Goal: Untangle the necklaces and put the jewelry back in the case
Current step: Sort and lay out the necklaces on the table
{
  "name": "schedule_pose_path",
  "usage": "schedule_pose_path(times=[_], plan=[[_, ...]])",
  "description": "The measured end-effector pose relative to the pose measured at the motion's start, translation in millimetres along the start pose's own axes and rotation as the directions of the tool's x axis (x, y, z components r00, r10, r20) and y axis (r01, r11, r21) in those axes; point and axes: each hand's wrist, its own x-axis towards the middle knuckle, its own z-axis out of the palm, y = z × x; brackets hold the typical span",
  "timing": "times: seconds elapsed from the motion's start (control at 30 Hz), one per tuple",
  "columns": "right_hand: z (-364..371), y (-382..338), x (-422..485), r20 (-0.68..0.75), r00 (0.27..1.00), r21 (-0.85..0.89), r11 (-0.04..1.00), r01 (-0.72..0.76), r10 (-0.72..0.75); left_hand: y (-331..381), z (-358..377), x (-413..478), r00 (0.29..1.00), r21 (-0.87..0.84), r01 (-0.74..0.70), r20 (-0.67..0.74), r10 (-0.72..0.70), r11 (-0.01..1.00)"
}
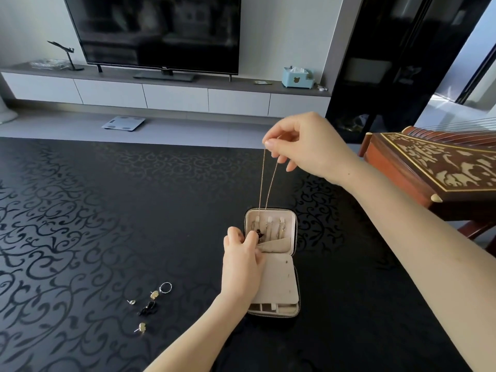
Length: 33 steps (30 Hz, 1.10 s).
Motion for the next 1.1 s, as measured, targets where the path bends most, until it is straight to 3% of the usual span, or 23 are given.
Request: schedule_pose_path(times=[0.33,0.67,1.1], plan=[[-9.8,-7.5,-3.3,0.019,1.0,0.011,1.0,0.019,-0.019,2.9,-1.3,-1.4,1.0,-0.004,0.013,0.008,-0.013,1.0],[3.6,11.7,-7.0,0.053,0.998,-0.128,0.991,-0.034,0.041,-0.5,0.5,-4.8,0.999,0.055,-0.017,-0.028,0.019,0.998],[5.6,2.3,-5.2,0.05,0.999,-0.097,0.995,0.001,0.004,-5.6,7.7,-1.1,0.999,0.1,-0.036,-0.031,0.039,0.994]])
